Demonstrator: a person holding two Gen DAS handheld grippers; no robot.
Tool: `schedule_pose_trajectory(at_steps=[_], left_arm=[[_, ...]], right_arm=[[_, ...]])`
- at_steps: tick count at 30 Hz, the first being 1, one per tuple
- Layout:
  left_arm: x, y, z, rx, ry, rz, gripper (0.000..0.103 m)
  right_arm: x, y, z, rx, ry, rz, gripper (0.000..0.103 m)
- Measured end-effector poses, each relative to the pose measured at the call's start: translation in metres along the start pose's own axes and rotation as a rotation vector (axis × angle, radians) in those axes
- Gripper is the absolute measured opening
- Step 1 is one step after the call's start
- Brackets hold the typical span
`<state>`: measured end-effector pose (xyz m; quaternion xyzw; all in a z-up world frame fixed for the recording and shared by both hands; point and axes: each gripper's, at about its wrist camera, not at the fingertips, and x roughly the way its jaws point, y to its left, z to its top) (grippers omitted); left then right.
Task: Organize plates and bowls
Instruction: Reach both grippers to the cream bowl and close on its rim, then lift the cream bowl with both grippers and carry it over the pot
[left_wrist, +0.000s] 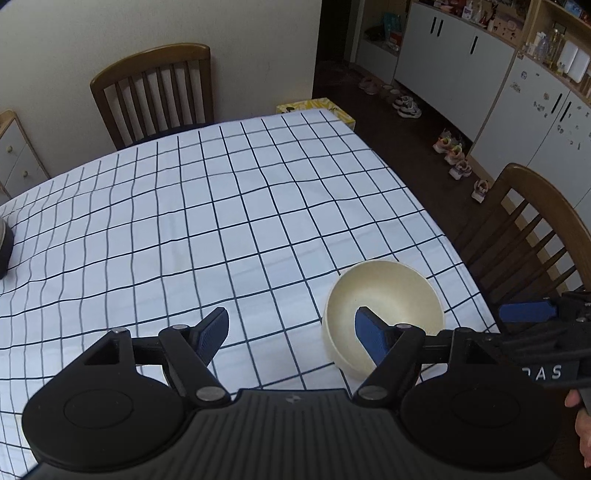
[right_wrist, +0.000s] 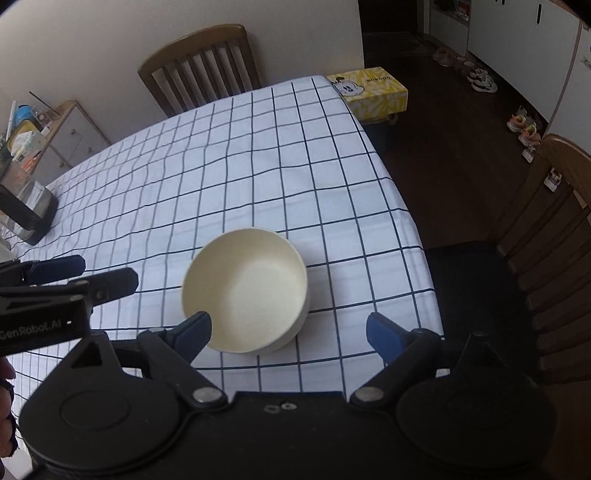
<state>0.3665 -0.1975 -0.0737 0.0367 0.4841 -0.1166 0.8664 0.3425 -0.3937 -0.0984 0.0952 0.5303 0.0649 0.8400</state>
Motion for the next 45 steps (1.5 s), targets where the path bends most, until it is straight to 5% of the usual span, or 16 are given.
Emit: schedule_pose_trajectory(at_steps=[13,19,29,45], left_arm=[[0.063,-0.021,0.005,0.051,0.068,0.056,0.073],[0.077,-0.021,0.003,0.046,0.117,0.040,0.038],[0.076,-0.025,0.000,0.056,0.143,0.008,0.008],[0.018,-0.012,-0.010,0.066,0.128,-0.001,0.004]], right_arm=[[0.047,-0.011,0.012,0.003,0.077,-0.022,0.064],[0.053,-0.007,0.013,-0.025,0.086,-0.029,0.044],[0.049,-0.005,0.014,-0.024,0.083,-0.008,0.011],[0.010,0.020,0.002,-0.020,0.051,0.010,0.008]])
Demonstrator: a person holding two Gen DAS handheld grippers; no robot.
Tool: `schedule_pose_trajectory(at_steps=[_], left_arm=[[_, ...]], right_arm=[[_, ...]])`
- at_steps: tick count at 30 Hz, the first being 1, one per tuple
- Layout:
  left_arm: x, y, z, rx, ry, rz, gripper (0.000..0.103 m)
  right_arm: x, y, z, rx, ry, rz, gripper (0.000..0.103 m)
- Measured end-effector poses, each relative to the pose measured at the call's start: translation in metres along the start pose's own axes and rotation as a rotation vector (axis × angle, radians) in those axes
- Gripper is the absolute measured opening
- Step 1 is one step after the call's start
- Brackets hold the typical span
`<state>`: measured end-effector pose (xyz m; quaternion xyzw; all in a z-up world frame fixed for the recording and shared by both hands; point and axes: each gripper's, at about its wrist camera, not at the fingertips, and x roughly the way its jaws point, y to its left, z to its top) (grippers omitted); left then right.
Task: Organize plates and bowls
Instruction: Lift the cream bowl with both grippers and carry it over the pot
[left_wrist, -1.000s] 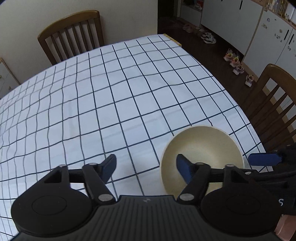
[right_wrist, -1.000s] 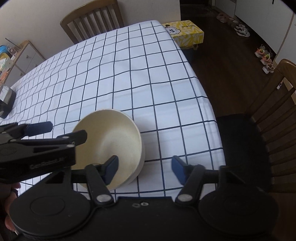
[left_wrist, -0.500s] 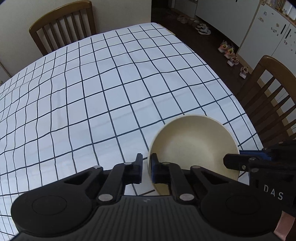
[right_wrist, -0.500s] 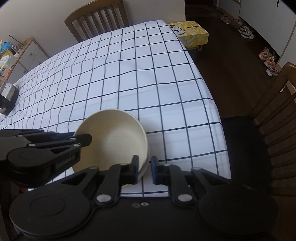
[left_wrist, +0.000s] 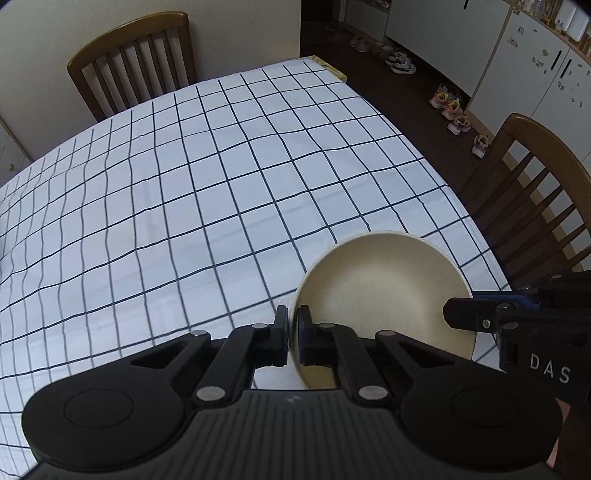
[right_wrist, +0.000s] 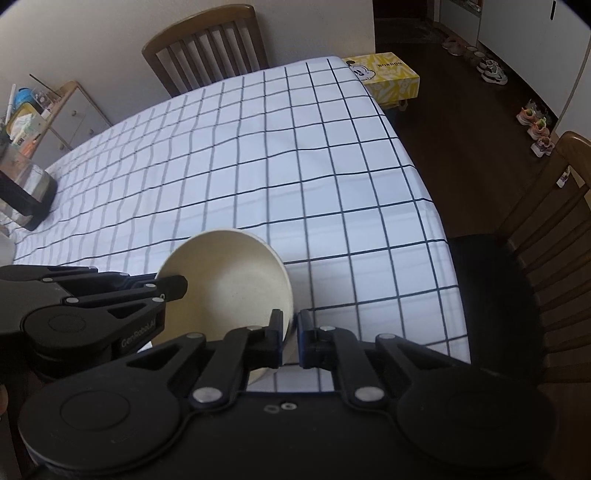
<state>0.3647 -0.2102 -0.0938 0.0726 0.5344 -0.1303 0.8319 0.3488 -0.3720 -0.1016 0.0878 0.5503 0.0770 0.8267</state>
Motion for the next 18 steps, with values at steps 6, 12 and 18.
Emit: schedule_pose_trajectory(at_steps=[6,12,18], left_arm=[[-0.042,0.010,-0.019,0.024,-0.020,0.008,0.004],[-0.082,0.025,-0.045,0.039,-0.042,0.025,0.004],[-0.111,0.047,-0.075,0.026,-0.046,0.019,0.004]], right_arm=[[-0.031,0.021,-0.014,-0.004,-0.026,0.021,0.008],[-0.059,0.048,-0.035,-0.018,-0.051,0.051,0.008],[-0.078,0.077,-0.056,-0.036,-0.061,0.080,0.008]])
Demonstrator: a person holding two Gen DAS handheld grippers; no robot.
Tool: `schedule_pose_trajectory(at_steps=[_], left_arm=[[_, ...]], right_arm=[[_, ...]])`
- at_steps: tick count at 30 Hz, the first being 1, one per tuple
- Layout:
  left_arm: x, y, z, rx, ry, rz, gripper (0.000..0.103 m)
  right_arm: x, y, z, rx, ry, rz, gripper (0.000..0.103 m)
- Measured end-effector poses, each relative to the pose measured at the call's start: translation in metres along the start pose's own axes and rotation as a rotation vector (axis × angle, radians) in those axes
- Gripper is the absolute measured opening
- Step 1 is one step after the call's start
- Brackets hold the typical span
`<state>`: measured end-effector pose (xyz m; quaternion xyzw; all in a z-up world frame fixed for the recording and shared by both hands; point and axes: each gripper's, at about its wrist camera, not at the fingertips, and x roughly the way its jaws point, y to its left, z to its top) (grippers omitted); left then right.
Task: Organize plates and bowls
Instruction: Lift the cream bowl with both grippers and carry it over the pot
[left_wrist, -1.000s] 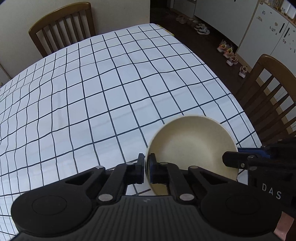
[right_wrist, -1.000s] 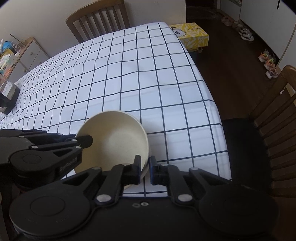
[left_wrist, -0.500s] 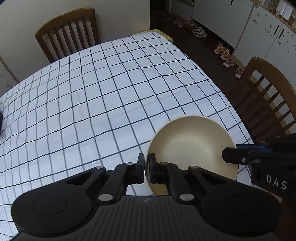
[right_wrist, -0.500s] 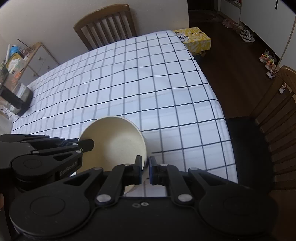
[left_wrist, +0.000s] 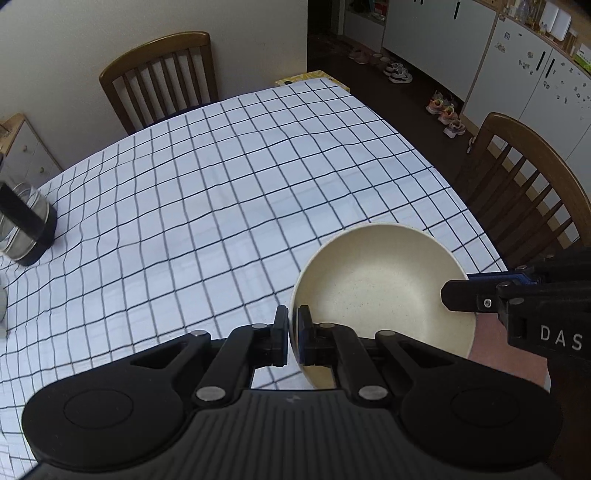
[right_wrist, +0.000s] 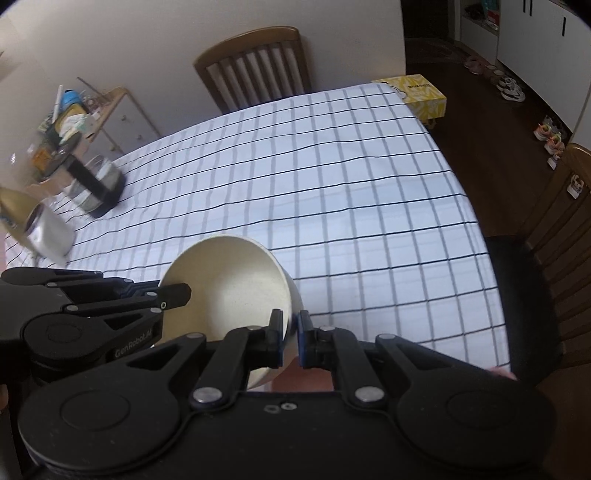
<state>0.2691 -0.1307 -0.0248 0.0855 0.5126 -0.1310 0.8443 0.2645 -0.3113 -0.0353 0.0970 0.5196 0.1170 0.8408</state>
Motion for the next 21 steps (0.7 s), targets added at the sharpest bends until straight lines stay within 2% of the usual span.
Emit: schedule_pose_trajectory(at_steps=[14,21], left_arm=[[-0.051,0.046,-0.066,-0.022,0.002,0.019,0.004],[-0.050,0.058,-0.098,-0.033,0.050,0.020,0.004]], right_arm=[[-0.015,0.073,-0.050,-0.055,0.024,0.041,0.008],[-0.009,0.095,-0.074,-0.064,0.069,0.056,0.008]])
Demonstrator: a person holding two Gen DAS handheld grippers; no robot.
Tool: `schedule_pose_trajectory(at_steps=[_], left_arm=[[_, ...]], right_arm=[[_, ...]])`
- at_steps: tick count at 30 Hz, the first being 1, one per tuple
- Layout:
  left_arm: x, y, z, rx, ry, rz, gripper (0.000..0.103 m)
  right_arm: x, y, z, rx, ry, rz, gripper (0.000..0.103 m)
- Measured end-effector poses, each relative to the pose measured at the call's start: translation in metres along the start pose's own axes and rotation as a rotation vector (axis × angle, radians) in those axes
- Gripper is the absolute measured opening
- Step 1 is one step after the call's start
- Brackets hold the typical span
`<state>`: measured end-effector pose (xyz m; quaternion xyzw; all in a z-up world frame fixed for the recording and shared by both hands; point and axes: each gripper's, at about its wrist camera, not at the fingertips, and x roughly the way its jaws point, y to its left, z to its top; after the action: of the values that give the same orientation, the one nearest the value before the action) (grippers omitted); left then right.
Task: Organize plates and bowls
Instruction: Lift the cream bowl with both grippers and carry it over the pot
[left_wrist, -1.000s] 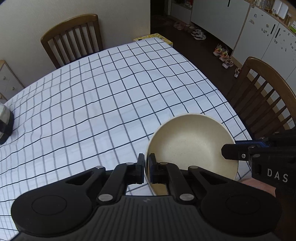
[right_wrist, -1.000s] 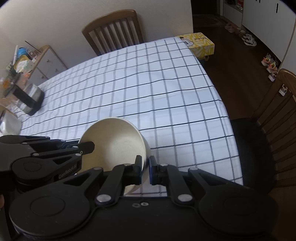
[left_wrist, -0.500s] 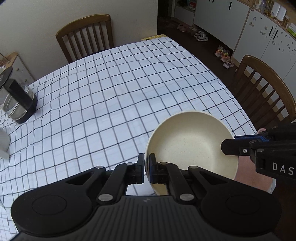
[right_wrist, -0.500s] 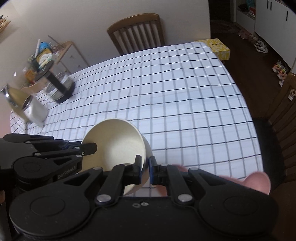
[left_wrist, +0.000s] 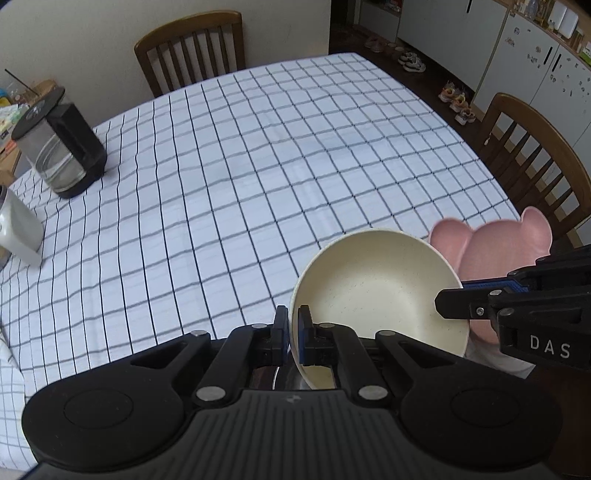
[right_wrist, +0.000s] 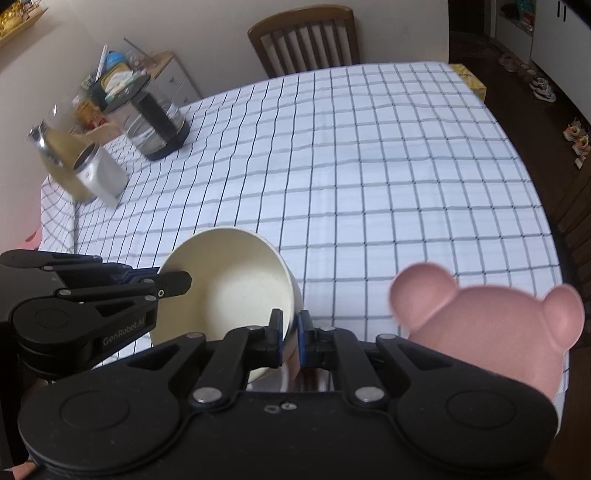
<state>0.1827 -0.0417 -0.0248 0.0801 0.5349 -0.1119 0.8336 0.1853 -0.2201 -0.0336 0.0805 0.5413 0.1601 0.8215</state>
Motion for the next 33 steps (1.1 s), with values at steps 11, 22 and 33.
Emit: schedule_pose_trajectory(at_steps=[11,22,33], left_arm=[[0.023,0.000,-0.028,0.016,0.067,0.004,0.004],[0.035,0.000,-0.032,0.023,0.097,0.006,0.004],[0.038,0.002,-0.034,0.019,0.097,-0.020,0.004]], right_arm=[[0.027,0.005,-0.034,0.041,0.101,0.010,0.008],[0.039,0.004,-0.044,0.065,0.142,0.016,0.009],[0.043,0.002,-0.045,0.070,0.154,0.006,0.010]])
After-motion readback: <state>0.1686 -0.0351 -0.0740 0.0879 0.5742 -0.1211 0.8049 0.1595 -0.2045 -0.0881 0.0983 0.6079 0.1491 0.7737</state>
